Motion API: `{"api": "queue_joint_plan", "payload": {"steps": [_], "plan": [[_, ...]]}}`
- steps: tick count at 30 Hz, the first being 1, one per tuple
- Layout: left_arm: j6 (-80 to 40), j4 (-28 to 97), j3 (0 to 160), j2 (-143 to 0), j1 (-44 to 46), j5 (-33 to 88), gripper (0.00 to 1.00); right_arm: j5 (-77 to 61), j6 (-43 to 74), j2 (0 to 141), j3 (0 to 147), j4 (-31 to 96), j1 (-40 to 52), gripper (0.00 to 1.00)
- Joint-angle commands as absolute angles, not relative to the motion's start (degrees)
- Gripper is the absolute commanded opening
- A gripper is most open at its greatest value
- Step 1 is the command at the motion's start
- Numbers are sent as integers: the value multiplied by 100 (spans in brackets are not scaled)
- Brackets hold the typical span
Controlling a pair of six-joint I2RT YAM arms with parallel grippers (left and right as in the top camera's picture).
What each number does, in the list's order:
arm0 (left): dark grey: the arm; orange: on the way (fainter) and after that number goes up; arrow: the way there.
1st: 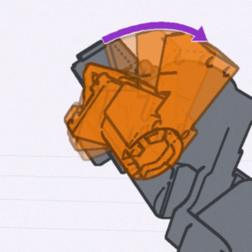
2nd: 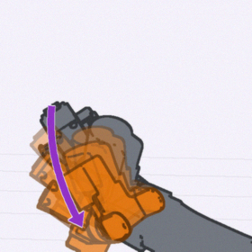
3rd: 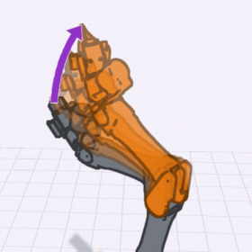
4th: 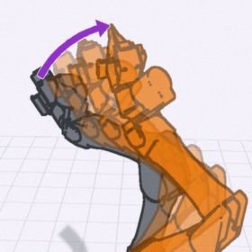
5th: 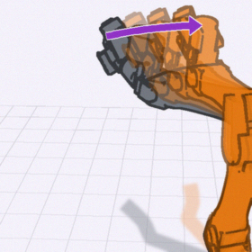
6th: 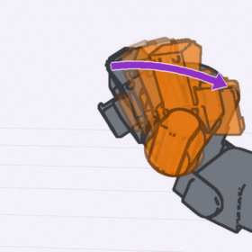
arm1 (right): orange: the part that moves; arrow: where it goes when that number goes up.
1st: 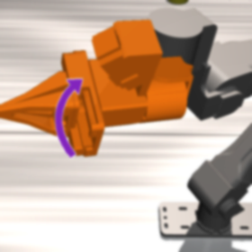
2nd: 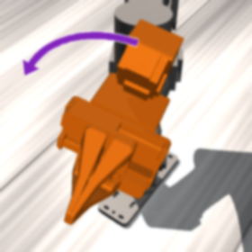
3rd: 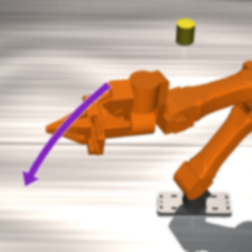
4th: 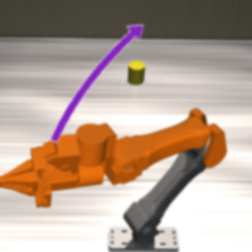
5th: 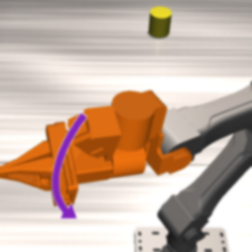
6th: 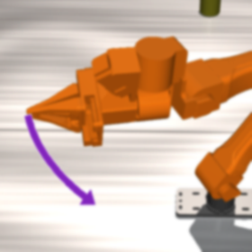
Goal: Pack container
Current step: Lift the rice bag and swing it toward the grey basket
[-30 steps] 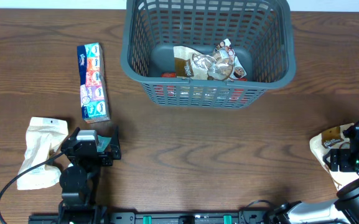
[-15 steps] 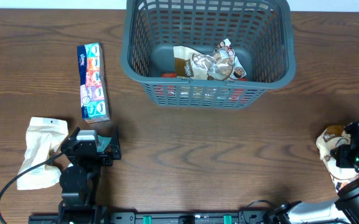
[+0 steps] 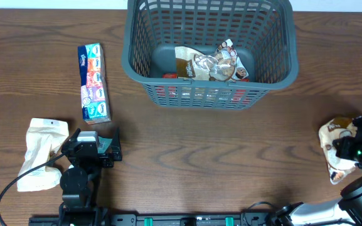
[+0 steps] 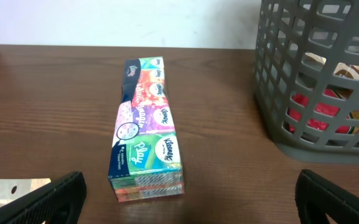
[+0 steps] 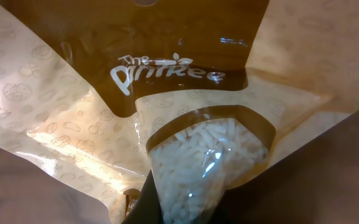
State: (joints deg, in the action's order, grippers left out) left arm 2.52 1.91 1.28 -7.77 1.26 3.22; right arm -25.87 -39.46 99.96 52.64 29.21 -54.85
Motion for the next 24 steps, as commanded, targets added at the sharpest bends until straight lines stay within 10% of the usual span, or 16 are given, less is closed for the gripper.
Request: {"api": "queue_joint_plan", "payload": {"steps": [1,24], "plan": [[180,379,27,-786,143,379,99,-2936,-3188,10049,5568,2921,-5135,1],[180,379,27,-786,143,381,99,-2370,-1205,8844,9647,4042,-2744,1]]}}
